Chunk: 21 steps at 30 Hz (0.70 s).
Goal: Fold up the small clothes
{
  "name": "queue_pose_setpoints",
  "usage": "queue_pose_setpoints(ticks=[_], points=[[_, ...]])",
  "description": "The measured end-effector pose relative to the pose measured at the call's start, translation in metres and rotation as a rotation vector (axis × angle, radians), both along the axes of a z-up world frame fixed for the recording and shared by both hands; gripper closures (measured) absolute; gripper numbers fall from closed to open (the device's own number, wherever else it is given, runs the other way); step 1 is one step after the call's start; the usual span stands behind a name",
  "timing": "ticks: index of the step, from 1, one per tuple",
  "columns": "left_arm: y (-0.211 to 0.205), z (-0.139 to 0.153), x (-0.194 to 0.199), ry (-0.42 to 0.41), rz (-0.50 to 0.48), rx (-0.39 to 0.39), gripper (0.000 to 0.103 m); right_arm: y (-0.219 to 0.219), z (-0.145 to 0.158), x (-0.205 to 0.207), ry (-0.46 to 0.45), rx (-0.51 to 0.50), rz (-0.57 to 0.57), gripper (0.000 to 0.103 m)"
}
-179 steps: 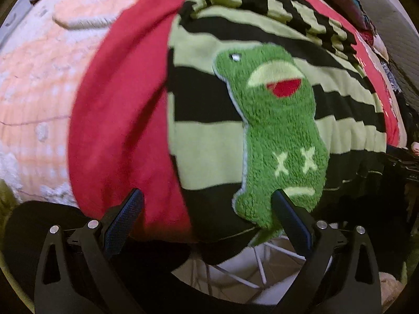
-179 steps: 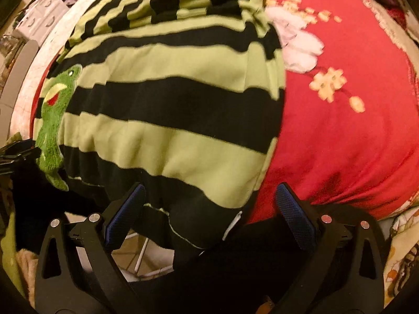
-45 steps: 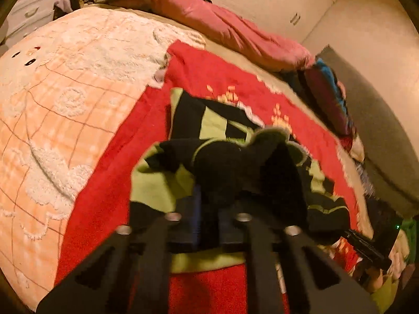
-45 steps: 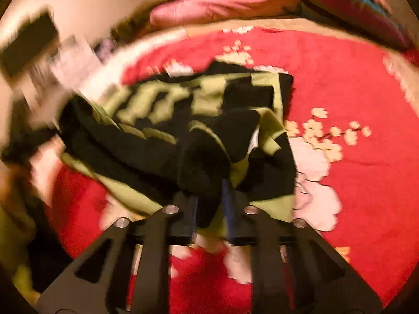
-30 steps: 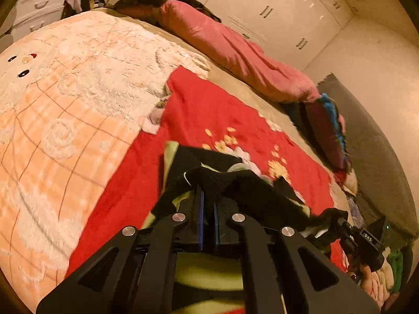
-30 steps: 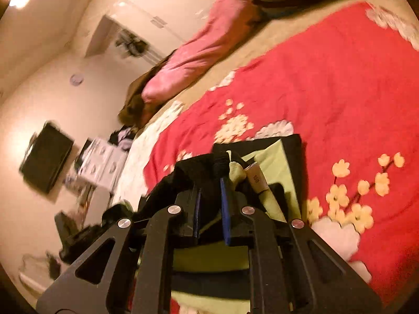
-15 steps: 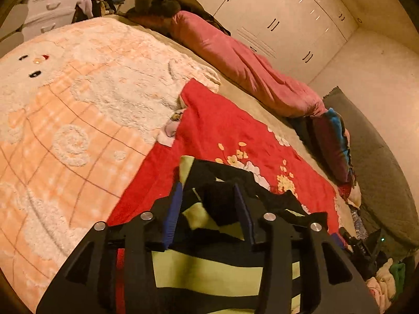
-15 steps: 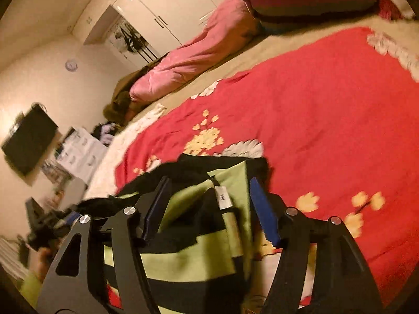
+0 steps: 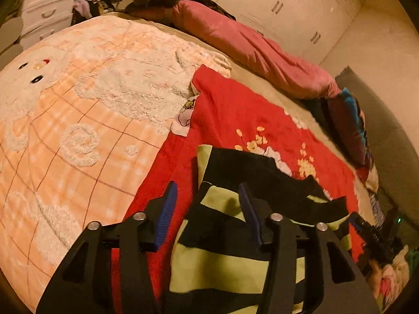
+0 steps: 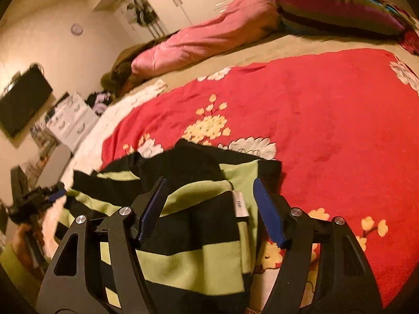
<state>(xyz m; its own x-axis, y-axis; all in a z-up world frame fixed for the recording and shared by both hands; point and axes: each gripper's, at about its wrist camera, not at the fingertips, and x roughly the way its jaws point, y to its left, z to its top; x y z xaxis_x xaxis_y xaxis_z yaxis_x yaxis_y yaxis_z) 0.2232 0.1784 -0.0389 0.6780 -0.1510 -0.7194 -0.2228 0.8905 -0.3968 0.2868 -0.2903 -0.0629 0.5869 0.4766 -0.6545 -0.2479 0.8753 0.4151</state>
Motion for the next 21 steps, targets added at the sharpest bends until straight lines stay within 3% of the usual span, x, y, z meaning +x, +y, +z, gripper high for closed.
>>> queue_pose_setpoints(ticks=[3,12,16,21], points=[[0.0,-0.006,0.011,0.029,-0.018,0.02,0.053,0.003,-0.013,0.003,0.046,0.015,0.005,0.043],[-0.002,-0.025,0.027,0.062,-0.031,-0.026,0.055,-0.006,-0.029,0.008,0.1,0.11,-0.018,0.053],[-0.01,-0.029,0.029,0.07,-0.052,-0.026,0.07,-0.006,-0.03,0.008,0.102,0.105,-0.02,0.062],[-0.016,-0.029,0.027,0.062,-0.082,-0.017,0.087,-0.009,-0.029,0.007,0.095,0.11,-0.034,0.084]])
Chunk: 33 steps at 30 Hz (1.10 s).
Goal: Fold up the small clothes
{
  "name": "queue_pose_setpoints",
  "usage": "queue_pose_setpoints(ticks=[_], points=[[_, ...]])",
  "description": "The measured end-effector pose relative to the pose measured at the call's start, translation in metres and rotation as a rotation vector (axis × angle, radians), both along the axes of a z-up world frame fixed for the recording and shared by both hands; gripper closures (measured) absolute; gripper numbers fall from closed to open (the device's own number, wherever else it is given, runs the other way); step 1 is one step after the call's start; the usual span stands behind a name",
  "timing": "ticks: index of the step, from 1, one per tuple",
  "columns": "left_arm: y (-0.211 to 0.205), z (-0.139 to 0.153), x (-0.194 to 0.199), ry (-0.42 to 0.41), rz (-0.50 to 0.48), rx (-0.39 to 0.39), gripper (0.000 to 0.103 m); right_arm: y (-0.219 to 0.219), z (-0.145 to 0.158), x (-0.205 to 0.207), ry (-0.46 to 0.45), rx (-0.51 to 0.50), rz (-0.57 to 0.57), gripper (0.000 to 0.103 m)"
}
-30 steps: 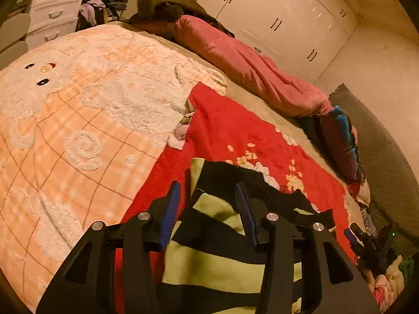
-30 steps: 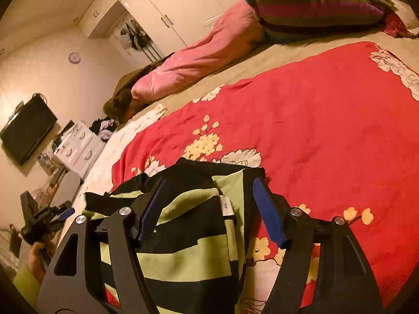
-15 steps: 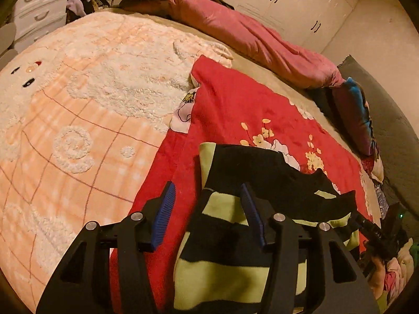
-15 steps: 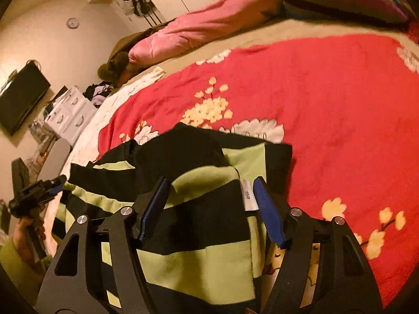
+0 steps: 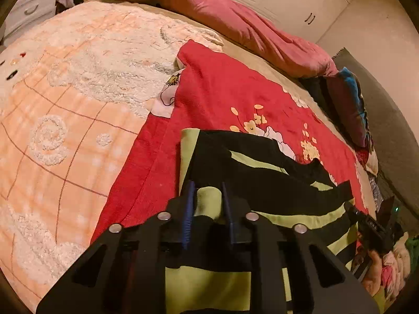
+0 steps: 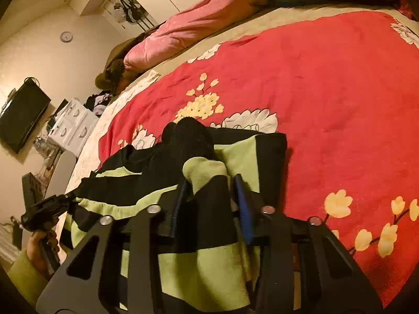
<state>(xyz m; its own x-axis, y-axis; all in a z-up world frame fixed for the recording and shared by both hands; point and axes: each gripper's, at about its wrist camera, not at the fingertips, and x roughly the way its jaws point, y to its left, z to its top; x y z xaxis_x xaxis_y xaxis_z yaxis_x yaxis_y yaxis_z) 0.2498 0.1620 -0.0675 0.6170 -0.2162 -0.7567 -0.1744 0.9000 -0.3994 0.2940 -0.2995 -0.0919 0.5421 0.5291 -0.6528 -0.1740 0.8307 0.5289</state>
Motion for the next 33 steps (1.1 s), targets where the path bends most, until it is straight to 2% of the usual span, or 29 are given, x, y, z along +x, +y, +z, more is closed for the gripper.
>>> queue_pose_setpoints(ticks=[2,5,6,9,12,17,23,30,33], points=[[-0.003,0.005,-0.003,-0.018,-0.006,0.022,0.089,0.0,0.005,-0.002,-0.018,0.01,0.012,0.094],[-0.012,0.02,-0.009,-0.067,-0.029,0.091,0.091,0.005,0.016,-0.005,-0.059,-0.028,0.027,0.096],[-0.018,0.029,-0.012,-0.094,-0.043,0.129,0.091,0.005,0.018,-0.006,-0.068,-0.031,0.03,0.096],[-0.027,0.048,-0.019,-0.152,-0.065,0.174,0.091,0.002,0.028,-0.009,-0.108,-0.013,0.023,0.097],[-0.029,0.066,-0.019,-0.206,-0.069,0.174,0.091,-0.003,0.037,-0.011,-0.149,0.005,0.005,0.097],[-0.028,0.075,-0.002,-0.221,-0.065,0.165,0.091,-0.013,0.046,-0.013,-0.212,0.049,-0.045,0.097],[-0.026,0.057,0.028,-0.181,-0.032,0.148,0.091,-0.012,0.038,0.0,-0.184,0.022,-0.082,0.097],[-0.033,0.024,0.047,-0.102,-0.027,0.211,0.09,-0.005,0.017,0.01,-0.084,-0.082,-0.104,0.097],[-0.029,0.008,0.048,-0.06,-0.016,0.213,0.086,-0.005,0.007,0.012,-0.044,-0.1,-0.111,0.096]])
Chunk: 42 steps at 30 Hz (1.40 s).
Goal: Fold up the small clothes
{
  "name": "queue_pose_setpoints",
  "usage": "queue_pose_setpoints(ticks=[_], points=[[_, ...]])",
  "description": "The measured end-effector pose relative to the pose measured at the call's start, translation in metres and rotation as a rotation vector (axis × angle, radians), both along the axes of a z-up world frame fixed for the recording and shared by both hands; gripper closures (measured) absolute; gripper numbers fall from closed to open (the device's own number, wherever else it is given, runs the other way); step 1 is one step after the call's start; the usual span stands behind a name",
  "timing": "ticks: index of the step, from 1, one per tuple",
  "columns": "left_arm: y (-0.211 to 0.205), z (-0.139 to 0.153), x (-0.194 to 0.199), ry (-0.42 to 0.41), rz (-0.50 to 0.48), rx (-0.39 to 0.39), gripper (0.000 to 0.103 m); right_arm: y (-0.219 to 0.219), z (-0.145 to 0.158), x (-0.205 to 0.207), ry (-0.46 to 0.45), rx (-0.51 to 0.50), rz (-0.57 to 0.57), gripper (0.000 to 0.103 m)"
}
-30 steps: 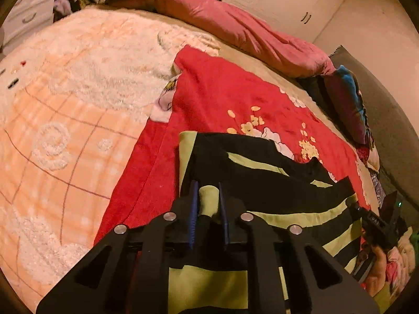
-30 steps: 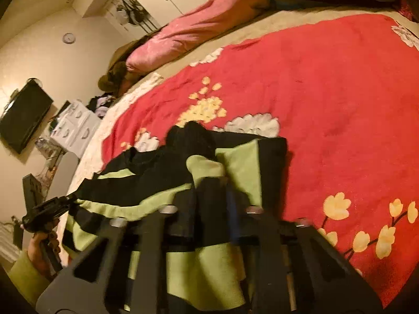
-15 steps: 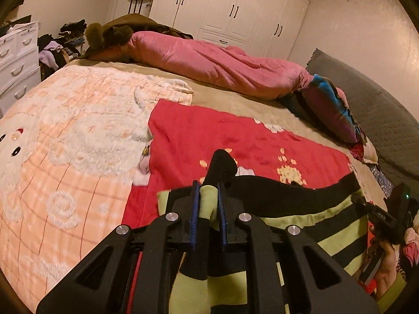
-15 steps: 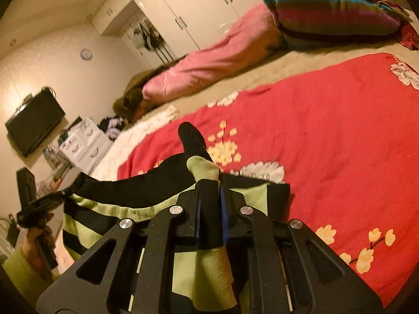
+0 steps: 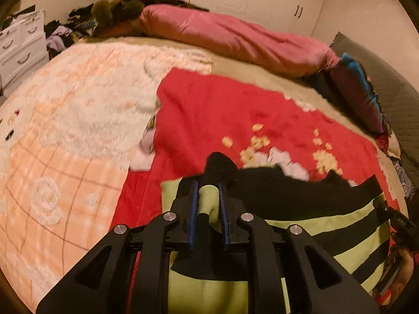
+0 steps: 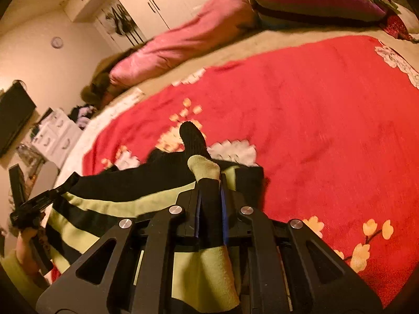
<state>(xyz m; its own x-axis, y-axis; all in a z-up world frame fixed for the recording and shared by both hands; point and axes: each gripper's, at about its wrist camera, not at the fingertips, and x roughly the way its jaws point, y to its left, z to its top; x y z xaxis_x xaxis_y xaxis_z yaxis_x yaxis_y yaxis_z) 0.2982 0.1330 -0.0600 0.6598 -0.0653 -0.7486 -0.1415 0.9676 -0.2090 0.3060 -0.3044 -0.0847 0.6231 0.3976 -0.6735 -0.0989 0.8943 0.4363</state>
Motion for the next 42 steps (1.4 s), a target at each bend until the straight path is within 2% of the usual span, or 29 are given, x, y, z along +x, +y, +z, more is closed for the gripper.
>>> queue_pose_setpoints(ticks=[4,14,16,18,22,24,30,32,36,39,42], points=[[0.007,-0.016,-0.003,0.037,0.02,-0.006,0.079,-0.003,-0.011,0.003,0.041,0.006,-0.018,0.093],[0.013,-0.03,-0.005,0.066,0.015,-0.033,0.073,-0.006,-0.018,0.001,0.068,0.0,-0.017,0.089],[0.014,-0.025,-0.008,0.06,0.021,-0.02,0.065,-0.004,-0.017,0.001,0.065,-0.011,-0.01,0.087],[0.014,-0.019,-0.013,0.049,0.031,-0.009,0.058,-0.002,-0.014,0.0,0.06,-0.021,-0.006,0.082],[0.02,-0.015,-0.023,0.055,0.048,-0.025,0.055,-0.003,-0.009,-0.002,0.044,-0.035,-0.016,0.072],[0.021,-0.011,-0.028,0.048,0.059,-0.03,0.054,-0.005,-0.005,-0.003,0.033,-0.047,-0.036,0.06],[0.021,0.005,-0.044,0.028,0.085,-0.029,0.043,-0.012,0.007,-0.006,0.007,-0.051,-0.072,0.045],[0.018,0.011,-0.051,0.018,0.085,-0.024,0.042,-0.01,0.016,-0.008,-0.018,-0.076,-0.07,0.042],[0.01,0.023,-0.067,0.002,0.078,-0.008,0.035,0.005,0.033,-0.015,-0.067,-0.123,-0.024,0.036],[-0.001,0.025,-0.078,0.014,0.056,0.029,0.029,0.028,0.042,-0.023,-0.093,-0.177,0.063,0.03],[-0.009,0.021,-0.087,0.045,0.042,0.052,0.027,0.052,0.045,-0.033,-0.105,-0.209,0.163,0.029]])
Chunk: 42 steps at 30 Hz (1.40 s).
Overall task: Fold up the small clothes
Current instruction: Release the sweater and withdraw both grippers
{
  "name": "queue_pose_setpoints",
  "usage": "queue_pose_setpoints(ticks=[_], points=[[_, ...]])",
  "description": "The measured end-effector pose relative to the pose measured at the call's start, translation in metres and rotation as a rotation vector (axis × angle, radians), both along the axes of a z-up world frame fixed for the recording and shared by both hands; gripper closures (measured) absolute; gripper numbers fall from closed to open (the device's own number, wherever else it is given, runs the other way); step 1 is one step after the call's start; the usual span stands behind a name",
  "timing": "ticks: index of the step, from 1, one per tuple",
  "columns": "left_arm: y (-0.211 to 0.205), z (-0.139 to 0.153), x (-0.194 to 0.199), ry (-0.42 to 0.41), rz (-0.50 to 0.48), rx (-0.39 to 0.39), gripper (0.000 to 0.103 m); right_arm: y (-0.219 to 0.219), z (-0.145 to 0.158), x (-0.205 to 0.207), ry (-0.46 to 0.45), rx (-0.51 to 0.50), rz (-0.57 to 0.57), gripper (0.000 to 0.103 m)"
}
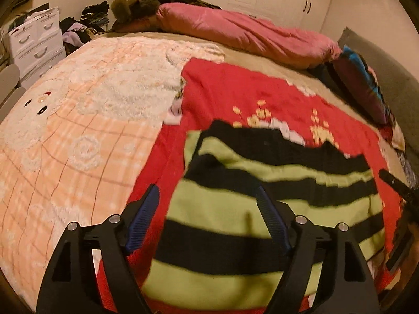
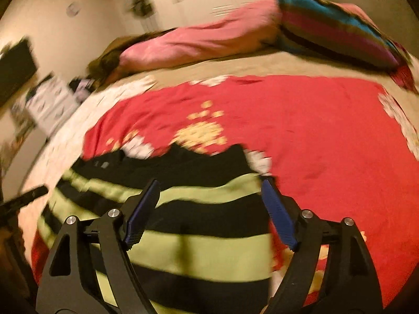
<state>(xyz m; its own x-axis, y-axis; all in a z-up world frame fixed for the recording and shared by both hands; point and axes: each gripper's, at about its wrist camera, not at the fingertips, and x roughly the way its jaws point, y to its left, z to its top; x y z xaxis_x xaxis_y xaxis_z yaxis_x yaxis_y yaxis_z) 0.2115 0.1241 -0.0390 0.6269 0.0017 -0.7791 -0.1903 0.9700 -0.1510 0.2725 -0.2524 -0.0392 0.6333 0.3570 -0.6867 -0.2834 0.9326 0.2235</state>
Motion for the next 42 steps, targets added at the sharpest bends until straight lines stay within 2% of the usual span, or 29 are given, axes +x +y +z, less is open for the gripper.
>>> queue_pose_setpoints(ticks=[2,4,7,8,16,21,27,32,36,42], points=[[-0.004,-0.003,-0.005,0.016,-0.005,0.016,0.025,0.012,-0.002,-0.007,0.011,-0.008,0.047,0.028],[-0.007,-0.006,-0.01,0.026,-0.008,0.034,0.018,0.022,-0.008,-0.015,0.034,-0.022,0.083,0.027],[-0.008,-0.012,-0.012,0.05,-0.006,0.038,0.015,0.027,-0.019,-0.023,0.072,-0.051,0.112,0.026],[-0.008,-0.014,-0.012,0.059,-0.006,0.042,0.015,0.028,-0.023,-0.024,0.084,-0.061,0.11,0.023],[-0.003,-0.037,-0.015,0.131,0.001,0.052,0.009,0.035,-0.044,-0.027,0.111,-0.159,0.11,0.019],[0.0,-0.044,-0.019,0.136,0.0,0.033,0.008,0.036,-0.045,-0.031,0.091,-0.18,0.102,0.017],[0.005,-0.041,-0.026,0.129,-0.003,0.007,0.009,0.027,-0.024,-0.044,0.029,-0.088,0.063,0.012],[0.009,-0.034,-0.032,0.112,0.0,-0.011,0.009,0.032,-0.006,-0.064,-0.042,-0.084,0.082,0.009],[0.015,-0.025,-0.037,0.09,0.009,-0.021,0.005,0.051,0.005,-0.078,-0.09,-0.089,0.12,0.009],[0.036,-0.011,-0.045,0.057,0.046,-0.046,0.005,0.101,0.016,-0.107,-0.158,-0.123,0.225,0.009]])
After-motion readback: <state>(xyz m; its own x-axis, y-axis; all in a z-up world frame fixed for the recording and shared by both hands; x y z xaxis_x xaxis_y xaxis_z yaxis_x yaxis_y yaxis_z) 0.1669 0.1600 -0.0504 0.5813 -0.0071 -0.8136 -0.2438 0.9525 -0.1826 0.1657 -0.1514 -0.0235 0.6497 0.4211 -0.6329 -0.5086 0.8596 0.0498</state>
